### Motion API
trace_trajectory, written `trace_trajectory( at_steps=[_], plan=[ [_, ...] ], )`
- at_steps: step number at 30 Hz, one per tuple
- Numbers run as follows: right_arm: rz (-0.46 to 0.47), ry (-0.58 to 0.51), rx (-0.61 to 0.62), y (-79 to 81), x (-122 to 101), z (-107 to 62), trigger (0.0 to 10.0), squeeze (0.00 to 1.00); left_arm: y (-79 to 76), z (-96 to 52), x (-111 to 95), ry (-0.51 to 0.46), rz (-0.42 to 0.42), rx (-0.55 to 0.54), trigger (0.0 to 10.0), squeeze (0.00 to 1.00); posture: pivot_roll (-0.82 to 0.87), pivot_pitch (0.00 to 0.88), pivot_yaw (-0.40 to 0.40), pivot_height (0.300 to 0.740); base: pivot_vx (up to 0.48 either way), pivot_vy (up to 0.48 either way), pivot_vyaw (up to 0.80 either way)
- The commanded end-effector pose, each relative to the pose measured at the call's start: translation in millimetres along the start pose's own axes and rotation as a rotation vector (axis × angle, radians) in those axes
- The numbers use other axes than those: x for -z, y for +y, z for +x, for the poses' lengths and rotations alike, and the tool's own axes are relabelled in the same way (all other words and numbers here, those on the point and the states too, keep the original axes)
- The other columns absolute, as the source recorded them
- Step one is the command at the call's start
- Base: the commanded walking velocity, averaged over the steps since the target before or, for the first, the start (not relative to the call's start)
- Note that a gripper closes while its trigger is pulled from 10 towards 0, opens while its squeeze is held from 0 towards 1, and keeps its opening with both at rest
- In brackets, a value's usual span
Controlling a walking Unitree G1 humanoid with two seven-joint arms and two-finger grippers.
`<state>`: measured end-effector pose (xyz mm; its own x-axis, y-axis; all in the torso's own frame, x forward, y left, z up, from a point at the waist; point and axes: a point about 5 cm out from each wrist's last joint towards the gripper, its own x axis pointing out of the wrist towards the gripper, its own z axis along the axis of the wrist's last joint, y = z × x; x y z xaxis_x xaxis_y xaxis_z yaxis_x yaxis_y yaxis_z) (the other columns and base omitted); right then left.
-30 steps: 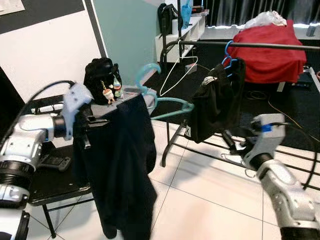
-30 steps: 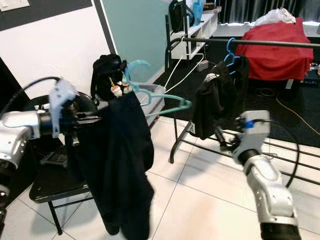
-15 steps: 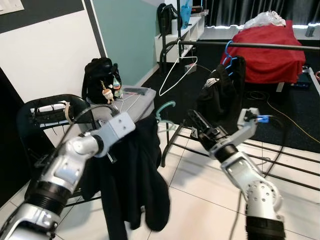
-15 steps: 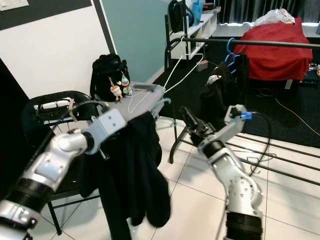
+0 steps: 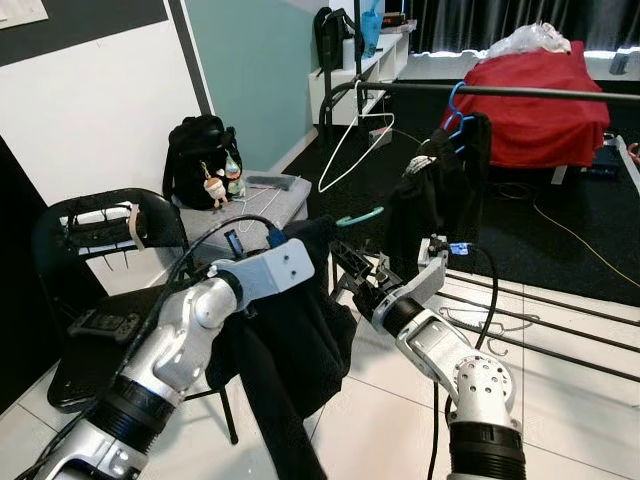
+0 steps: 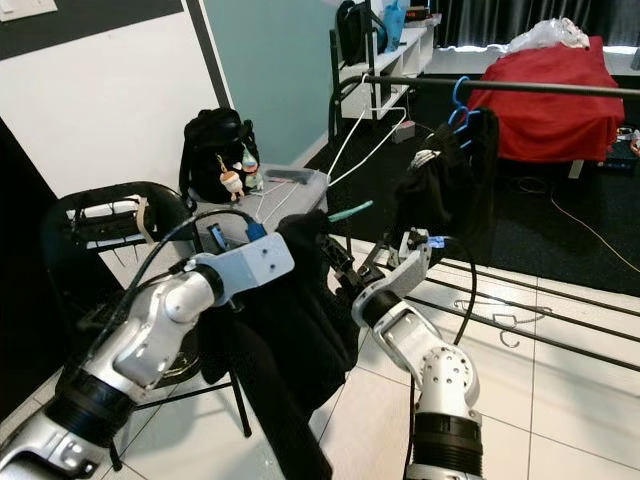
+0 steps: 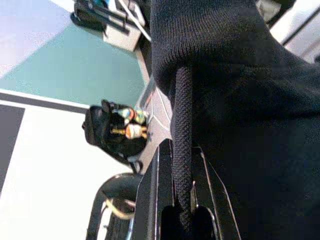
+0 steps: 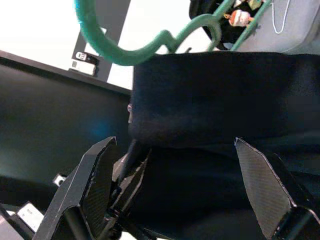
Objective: Hang hanger
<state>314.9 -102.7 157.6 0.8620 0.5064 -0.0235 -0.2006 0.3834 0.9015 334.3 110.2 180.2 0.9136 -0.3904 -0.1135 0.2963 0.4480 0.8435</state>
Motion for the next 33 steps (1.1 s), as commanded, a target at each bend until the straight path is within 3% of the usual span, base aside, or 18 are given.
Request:
trace_trajectory(
  at_steps=[1, 3, 6, 15, 19, 22, 29, 33],
  plan=[
    [0.038, -0.012, -0.013, 4.9, -1, 4.6, 10.0, 0.0, -0.8, -3.3, -6, -0.011, 0.025, -0.058, 10.0, 0.0, -0.16, 0.0, 0.068, 0.74, 0.0, 0.0, 0.0],
    [0.038, -0.012, -0.013, 4.9, -1, 4.6, 10.0, 0.0, -0.8, -3.3, -6, -0.011, 0.025, -0.058, 10.0, 0.0, -0.16, 0.0, 0.068, 0.74, 0.0, 0.0, 0.0],
    [0.06, -0.055, 0.013, 3.6, -9, 7.3, 10.0, 0.0, -13.6, -6.6, -17, -0.052, 0.046, -0.081, 10.0, 0.0, -0.16, 0.0, 0.066, 0.74, 0.0, 0.0, 0.0],
    [0.07, -0.035, 0.008, 7.5, -8, 9.0, 10.0, 0.0, -33.3, -10.5, -23, -0.096, 0.101, -0.094, 10.0, 0.0, -0.16, 0.0, 0.07, 0.74, 0.0, 0.0, 0.0],
    [0.078, -0.032, 0.017, 6.7, -8, 9.4, 10.0, 0.0, -33.0, -11.0, -27, -0.111, 0.102, -0.109, 10.0, 0.0, -0.16, 0.0, 0.069, 0.74, 0.0, 0.0, 0.0],
    [0.109, -0.032, 0.02, 6.9, -5, 12.9, 10.0, 0.0, -32.7, -13.3, -44, -0.182, 0.101, -0.161, 10.0, 0.0, -0.16, 0.0, 0.065, 0.74, 0.0, 0.0, 0.0],
    [0.119, -0.029, 0.018, 8.5, -3, 16.0, 10.0, 0.0, -35.0, -14.0, -52, -0.209, 0.1, -0.18, 10.0, 0.0, -0.16, 0.0, 0.062, 0.74, 0.0, 0.0, 0.0],
    [0.141, -0.073, 0.01, 10.2, -6, 18.6, 10.0, 0.0, -33.7, -14.5, -67, -0.261, 0.09, -0.221, 10.0, 0.0, -0.15, 0.0, 0.06, 0.74, 0.0, 0.0, 0.0]
  ],
)
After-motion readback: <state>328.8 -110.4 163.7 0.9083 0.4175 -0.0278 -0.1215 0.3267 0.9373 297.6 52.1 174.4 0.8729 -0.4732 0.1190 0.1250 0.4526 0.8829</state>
